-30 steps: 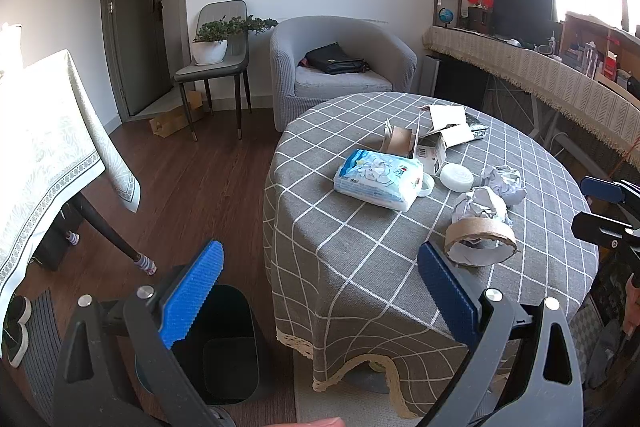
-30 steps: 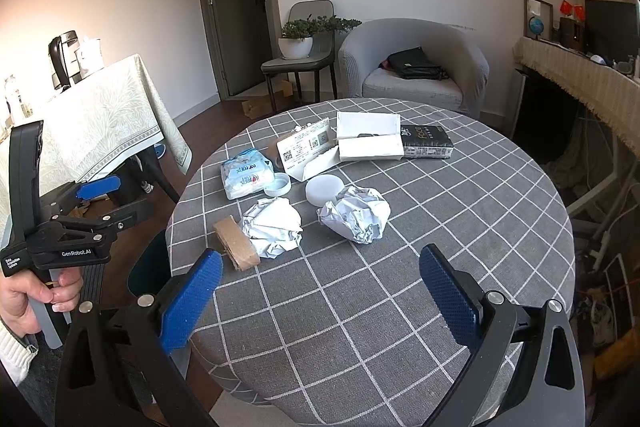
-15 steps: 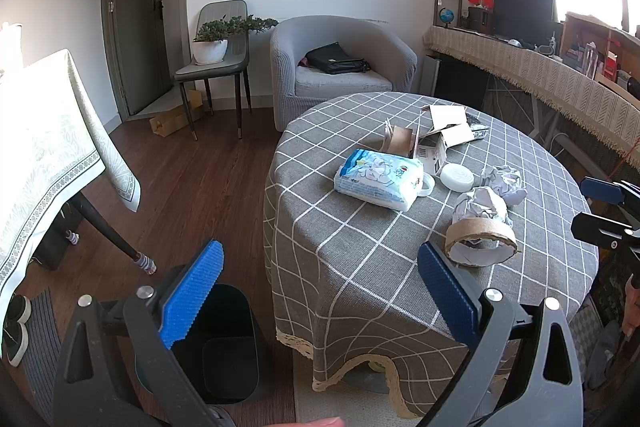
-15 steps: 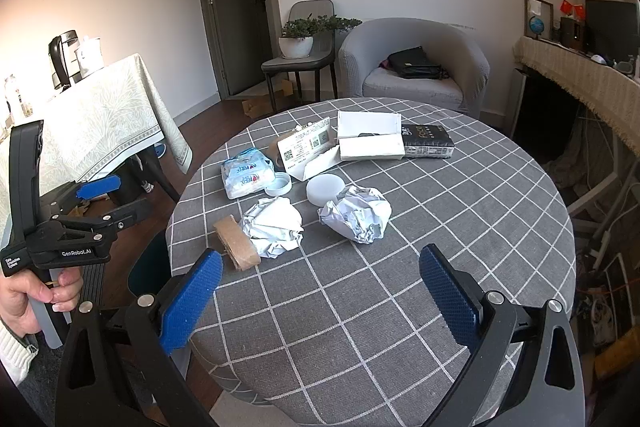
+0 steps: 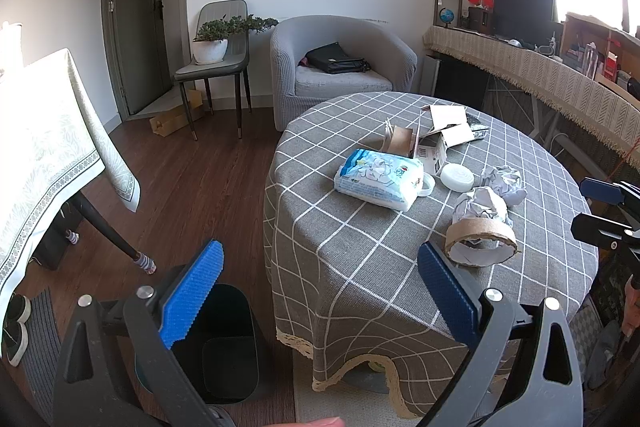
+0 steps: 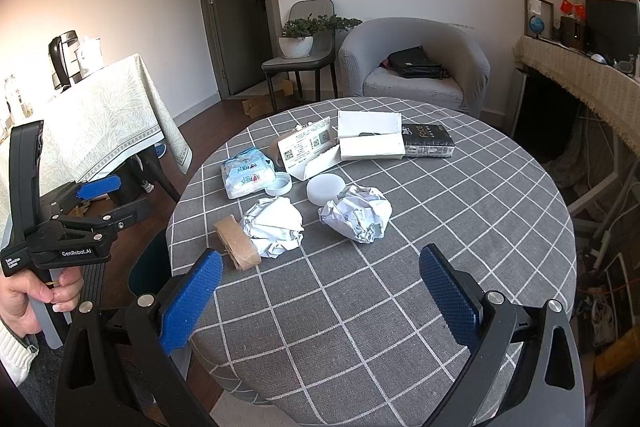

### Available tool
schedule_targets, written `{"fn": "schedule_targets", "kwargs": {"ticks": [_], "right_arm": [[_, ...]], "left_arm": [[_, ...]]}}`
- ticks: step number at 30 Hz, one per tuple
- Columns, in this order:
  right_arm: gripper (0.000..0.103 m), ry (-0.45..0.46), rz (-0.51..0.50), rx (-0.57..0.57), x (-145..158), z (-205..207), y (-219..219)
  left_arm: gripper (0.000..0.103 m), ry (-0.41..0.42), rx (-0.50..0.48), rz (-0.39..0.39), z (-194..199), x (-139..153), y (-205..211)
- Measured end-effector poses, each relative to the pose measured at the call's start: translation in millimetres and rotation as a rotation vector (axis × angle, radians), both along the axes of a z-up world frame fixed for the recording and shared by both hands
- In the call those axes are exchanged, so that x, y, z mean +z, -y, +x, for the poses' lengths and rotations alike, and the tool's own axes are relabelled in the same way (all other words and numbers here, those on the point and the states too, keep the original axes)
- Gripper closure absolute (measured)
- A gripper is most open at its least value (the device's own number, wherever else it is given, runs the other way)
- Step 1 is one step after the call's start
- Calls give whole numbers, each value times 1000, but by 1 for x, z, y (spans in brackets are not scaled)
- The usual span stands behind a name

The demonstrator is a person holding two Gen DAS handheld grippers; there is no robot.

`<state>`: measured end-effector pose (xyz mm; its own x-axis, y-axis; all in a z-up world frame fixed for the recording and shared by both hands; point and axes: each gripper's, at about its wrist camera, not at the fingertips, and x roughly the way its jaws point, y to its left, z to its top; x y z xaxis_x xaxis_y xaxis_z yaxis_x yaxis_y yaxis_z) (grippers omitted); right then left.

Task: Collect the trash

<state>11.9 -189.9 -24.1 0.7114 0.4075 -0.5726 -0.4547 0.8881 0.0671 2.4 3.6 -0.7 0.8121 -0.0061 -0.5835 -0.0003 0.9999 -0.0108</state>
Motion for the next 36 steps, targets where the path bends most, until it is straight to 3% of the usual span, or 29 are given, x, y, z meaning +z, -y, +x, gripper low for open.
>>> {"fn": "schedule_targets", "kwargs": {"ticks": [25, 33, 36], "right_arm": [[3, -23, 2, -2, -4, 5, 2], [3, -59, 20, 16, -5, 9, 7], [3, -66, 28, 18, -3, 12, 10]], "left_arm": [[3, 13, -22, 12, -4, 1, 1], [4, 26, -146, 54, -10, 2, 17], [4, 8, -202, 23, -7, 0, 21]]}}
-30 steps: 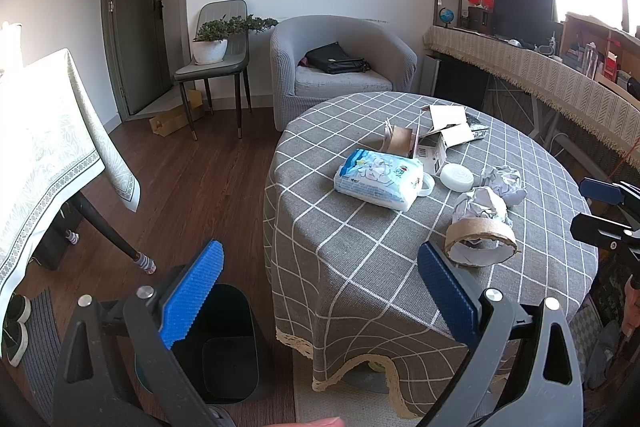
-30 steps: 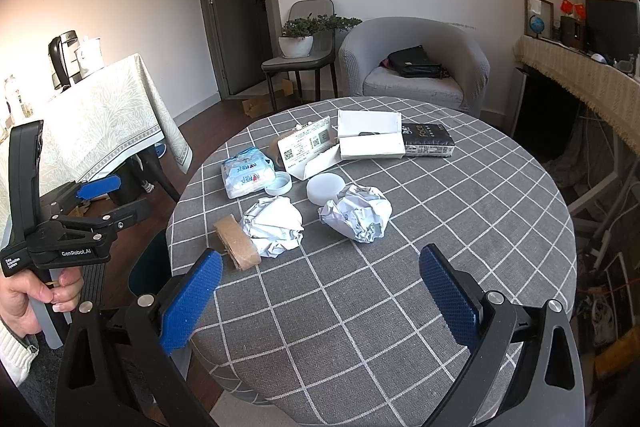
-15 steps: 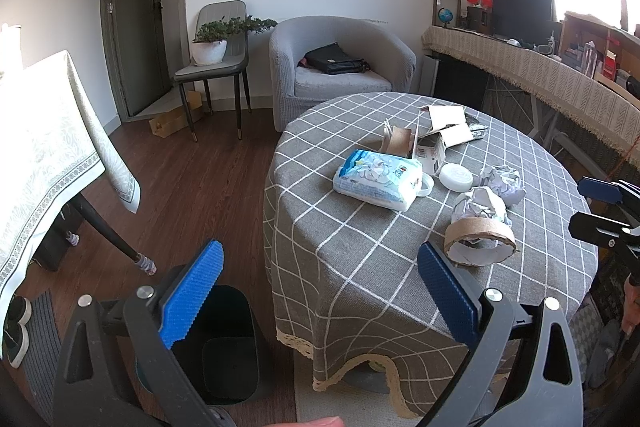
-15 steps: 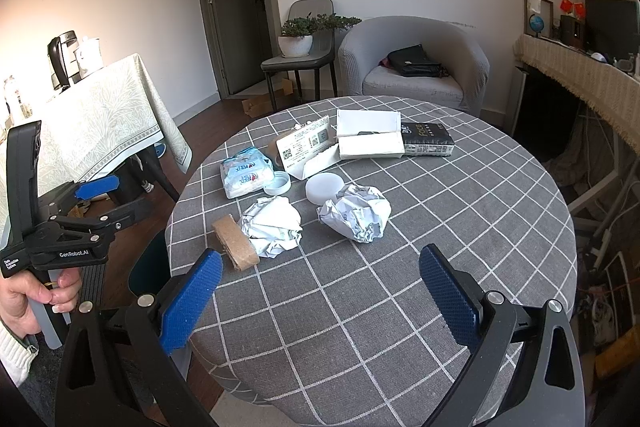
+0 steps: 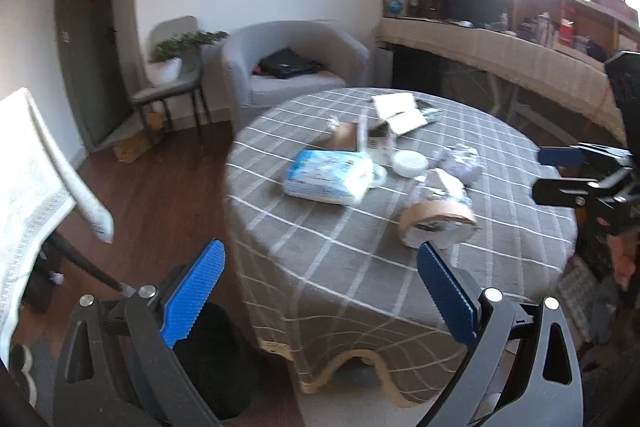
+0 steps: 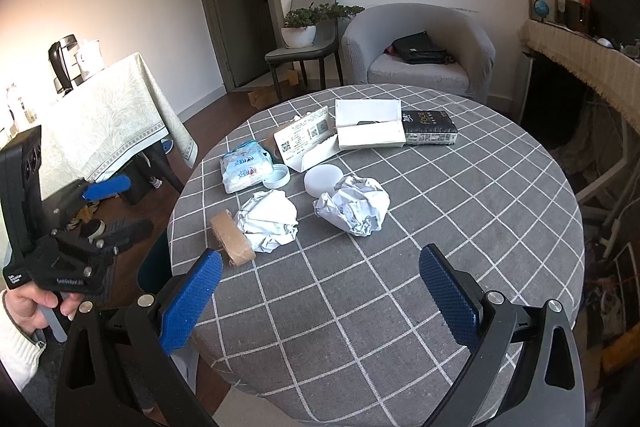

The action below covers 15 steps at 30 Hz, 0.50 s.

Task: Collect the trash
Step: 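Grasp the brown tape roll with the left gripper while the right gripper grasps a foil ball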

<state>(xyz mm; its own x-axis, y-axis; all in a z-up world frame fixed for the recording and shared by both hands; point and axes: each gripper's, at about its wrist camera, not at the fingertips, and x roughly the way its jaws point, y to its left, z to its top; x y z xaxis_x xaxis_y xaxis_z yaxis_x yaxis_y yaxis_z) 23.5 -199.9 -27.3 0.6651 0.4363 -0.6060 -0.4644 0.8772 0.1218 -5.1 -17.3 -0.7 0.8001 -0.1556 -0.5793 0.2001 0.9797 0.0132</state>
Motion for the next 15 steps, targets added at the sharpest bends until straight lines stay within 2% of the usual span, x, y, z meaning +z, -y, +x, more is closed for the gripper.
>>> {"fn": "schedule_targets", "kwargs": {"ticks": [2, 4, 10, 15], "right_arm": [[3, -7, 6, -6, 0, 3, 3], [3, -19, 17, -7, -1, 5, 6], [3, -44, 65, 5, -2, 6, 14], [3, -56, 84, 11, -1, 9, 18]], "left_arm": [[15, -27, -51, -41, 3, -2, 5], [20, -59, -105, -90, 5, -4, 12], [24, -106, -190, -136, 13, -12, 38], [26, -130, -193, -131, 20, -21, 46]]}}
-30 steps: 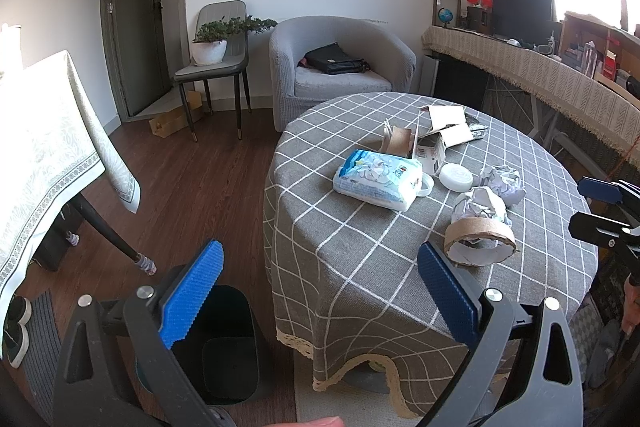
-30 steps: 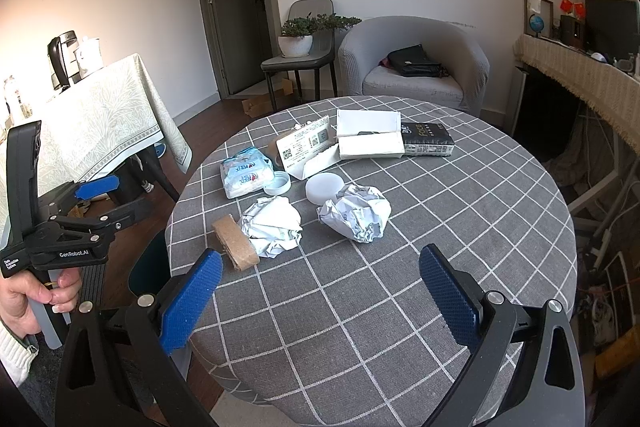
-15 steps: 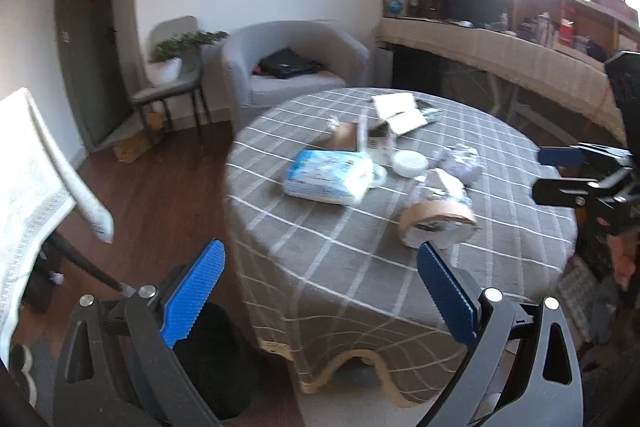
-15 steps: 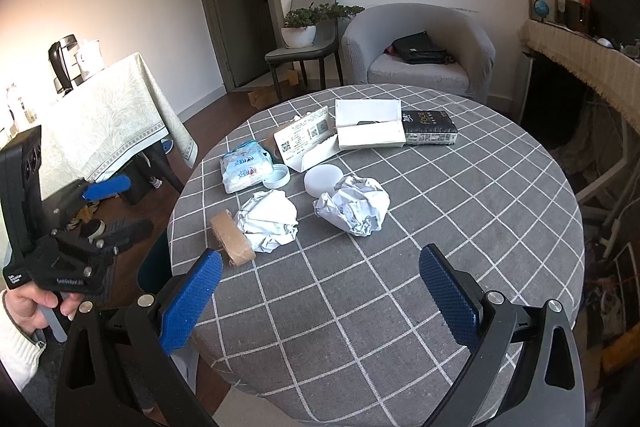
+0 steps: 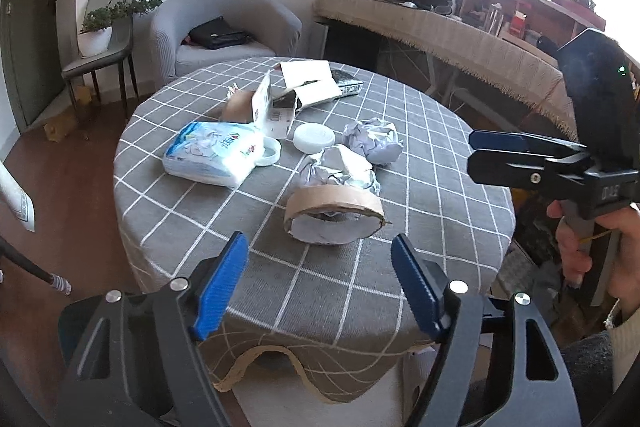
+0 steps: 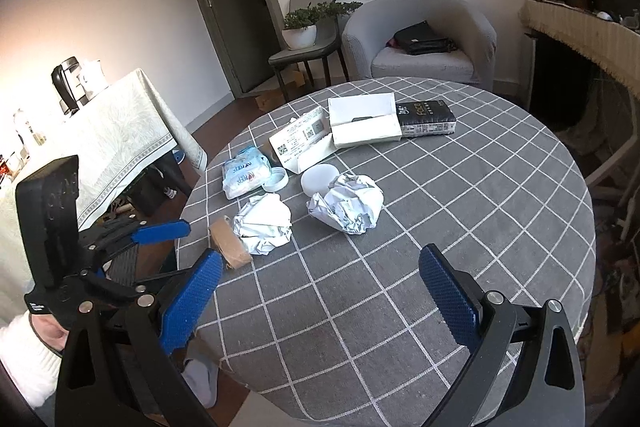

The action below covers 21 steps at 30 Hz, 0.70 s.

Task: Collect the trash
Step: 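Grasp the brown tape roll with the left gripper while the right gripper grasps a foil ball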

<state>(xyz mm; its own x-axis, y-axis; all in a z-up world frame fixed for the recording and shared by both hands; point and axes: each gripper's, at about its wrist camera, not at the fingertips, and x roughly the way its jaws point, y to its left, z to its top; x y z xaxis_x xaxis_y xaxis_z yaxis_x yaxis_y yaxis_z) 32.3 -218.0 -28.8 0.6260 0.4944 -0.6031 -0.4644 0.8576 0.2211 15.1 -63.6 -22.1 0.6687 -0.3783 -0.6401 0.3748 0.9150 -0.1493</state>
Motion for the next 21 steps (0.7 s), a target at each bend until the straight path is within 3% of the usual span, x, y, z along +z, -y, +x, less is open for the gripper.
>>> {"fn": "schedule_targets", "kwargs": {"ticks": [10, 13, 21], "right_arm": [[3, -25, 18, 5, -4, 8, 9], [3, -27, 19, 4, -4, 9, 10], [3, -36, 25, 12, -2, 14, 1]], "left_arm": [[26, -15, -8, -15, 25, -4, 18], [40, -30, -8, -16, 30, -6, 20], [40, -30, -24, -32, 24, -1, 12]]}}
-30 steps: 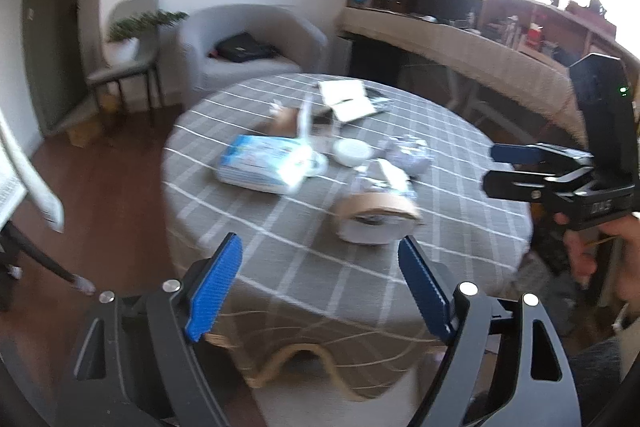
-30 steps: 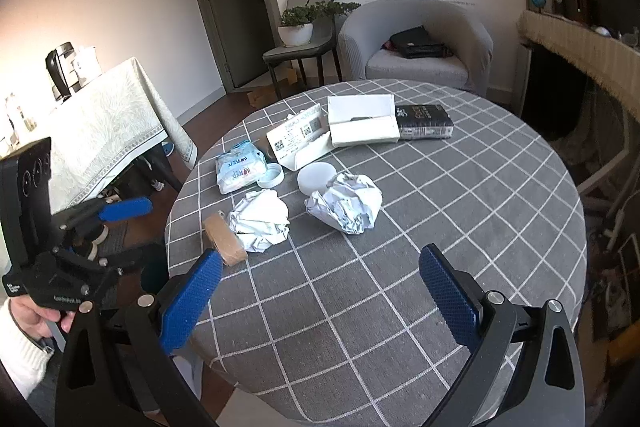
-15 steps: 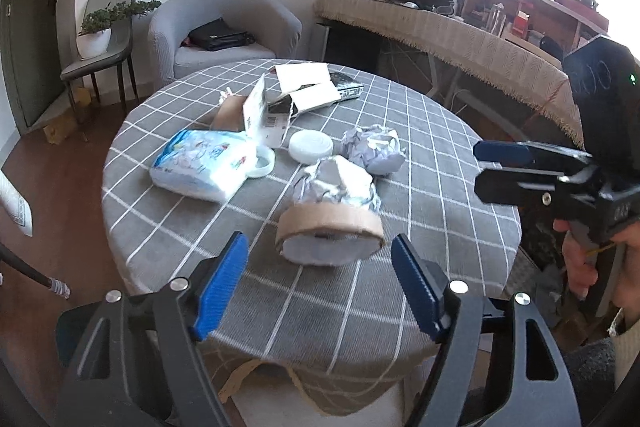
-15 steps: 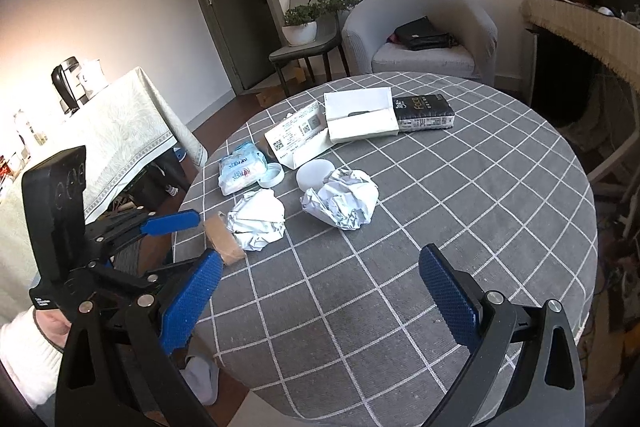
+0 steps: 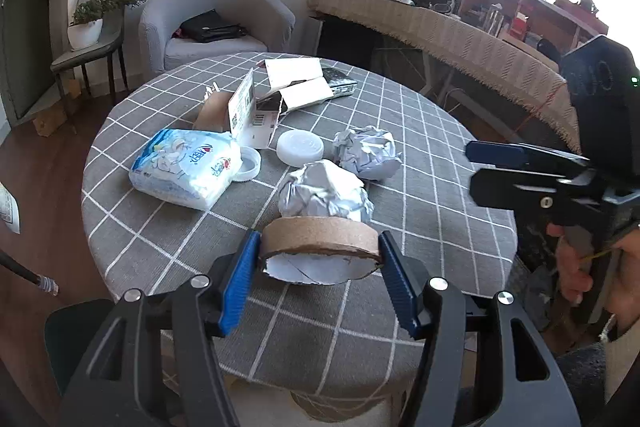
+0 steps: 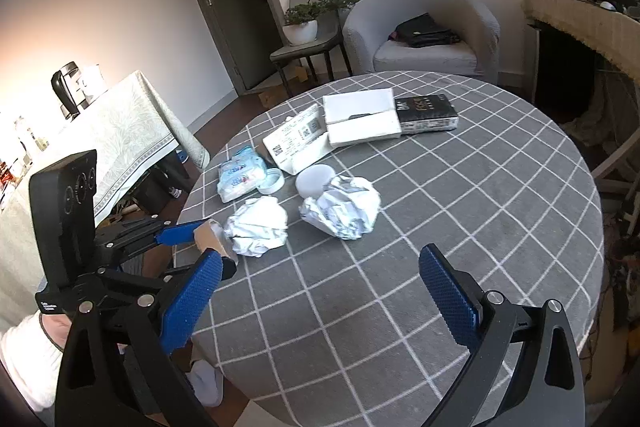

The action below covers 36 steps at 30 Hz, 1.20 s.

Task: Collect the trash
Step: 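Grasp the brown tape roll with the left gripper while the right gripper grasps a foil ball, then carry the tape roll and foil ball to the green bin and release both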

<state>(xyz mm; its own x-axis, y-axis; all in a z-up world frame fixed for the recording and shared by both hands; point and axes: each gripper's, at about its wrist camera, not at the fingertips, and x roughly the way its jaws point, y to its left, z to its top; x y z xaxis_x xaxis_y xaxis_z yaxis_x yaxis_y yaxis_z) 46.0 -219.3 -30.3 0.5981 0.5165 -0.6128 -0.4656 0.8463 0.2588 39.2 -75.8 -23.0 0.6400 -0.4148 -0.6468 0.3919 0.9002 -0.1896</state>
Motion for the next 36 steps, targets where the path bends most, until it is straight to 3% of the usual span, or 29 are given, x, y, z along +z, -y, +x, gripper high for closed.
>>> {"fn": "schedule_targets", "kwargs": {"ticks": [4, 6, 7, 16, 19, 22, 24, 36], "right_arm": [[8, 5, -6, 31, 2, -1, -16], [23, -1, -26, 50, 1, -1, -28], [25, -6, -36, 57, 0, -1, -33], [26, -34, -73, 84, -12, 9, -68], [31, -40, -89, 76, -16, 14, -77], [38, -47, -119, 68, -22, 19, -86], [55, -48, -142, 50, -25, 23, -91], [56, 44, -99, 88, 9, 14, -130]], "left_arm": [[40, 20, -6, 16, -8, 5, -8], [40, 23, 0, 17, -10, 6, -14], [41, 25, 7, 16, -10, 7, -19], [41, 37, 76, 0, -15, 16, -60], [41, 34, 101, 2, -16, 16, -74], [41, 30, 128, 6, -17, 13, -92], [41, 20, 152, 13, -19, 9, -104], [41, -54, 338, 50, -22, -19, -193]]}}
